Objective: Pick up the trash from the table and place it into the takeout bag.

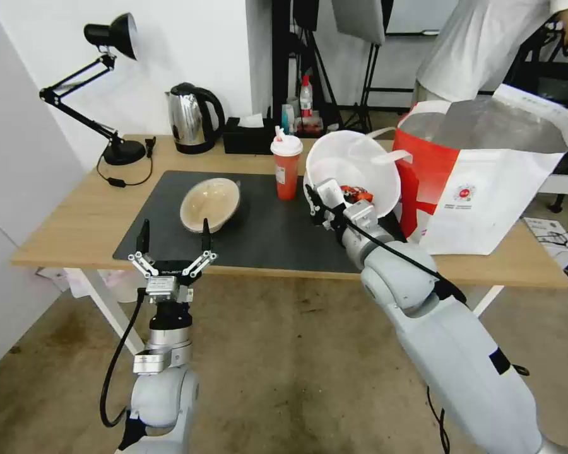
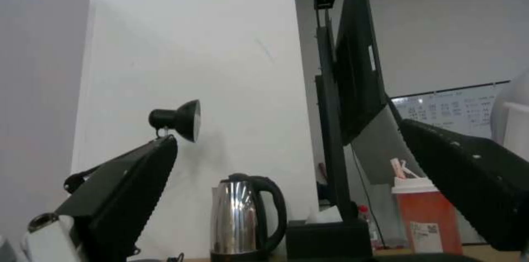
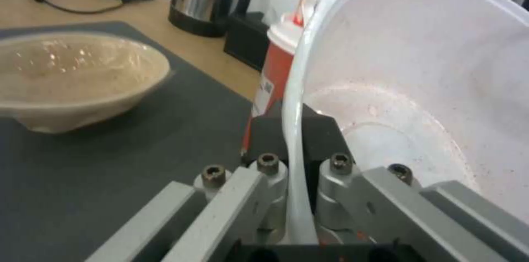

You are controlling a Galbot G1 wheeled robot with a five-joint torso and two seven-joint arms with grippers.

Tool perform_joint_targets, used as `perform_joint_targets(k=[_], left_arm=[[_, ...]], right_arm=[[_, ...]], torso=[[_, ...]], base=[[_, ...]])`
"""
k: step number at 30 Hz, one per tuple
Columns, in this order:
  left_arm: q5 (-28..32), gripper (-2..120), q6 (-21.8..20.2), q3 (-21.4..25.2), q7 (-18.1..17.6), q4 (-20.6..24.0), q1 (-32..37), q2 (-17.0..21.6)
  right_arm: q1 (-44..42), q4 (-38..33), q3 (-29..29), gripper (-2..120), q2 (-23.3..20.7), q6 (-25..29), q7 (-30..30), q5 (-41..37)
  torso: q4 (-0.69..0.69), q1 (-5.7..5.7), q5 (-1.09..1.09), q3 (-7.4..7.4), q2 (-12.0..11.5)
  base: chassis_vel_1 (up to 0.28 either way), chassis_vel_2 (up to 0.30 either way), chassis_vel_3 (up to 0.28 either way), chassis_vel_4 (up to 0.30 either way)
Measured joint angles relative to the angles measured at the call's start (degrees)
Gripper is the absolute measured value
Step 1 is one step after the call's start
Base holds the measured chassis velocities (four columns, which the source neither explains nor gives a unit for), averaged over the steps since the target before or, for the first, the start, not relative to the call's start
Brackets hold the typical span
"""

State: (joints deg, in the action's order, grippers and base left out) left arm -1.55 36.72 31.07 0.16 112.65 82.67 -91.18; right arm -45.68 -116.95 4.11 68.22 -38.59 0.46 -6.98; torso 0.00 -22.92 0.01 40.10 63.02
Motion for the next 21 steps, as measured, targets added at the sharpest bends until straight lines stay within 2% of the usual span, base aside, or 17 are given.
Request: perform_joint_targets(k=[21], left_arm=[[-0.42, 100, 0.17, -0.44, -0.08, -1.5, -0.37, -0.07]], right_arm=[[6.11, -5.92, 1.14, 0, -4.95, -1.74, -1.34, -4.66]], torso=[[0.0, 0.0, 0.0, 0.0, 0.0]], base=[[0.0, 0.0, 0.0, 0.0]])
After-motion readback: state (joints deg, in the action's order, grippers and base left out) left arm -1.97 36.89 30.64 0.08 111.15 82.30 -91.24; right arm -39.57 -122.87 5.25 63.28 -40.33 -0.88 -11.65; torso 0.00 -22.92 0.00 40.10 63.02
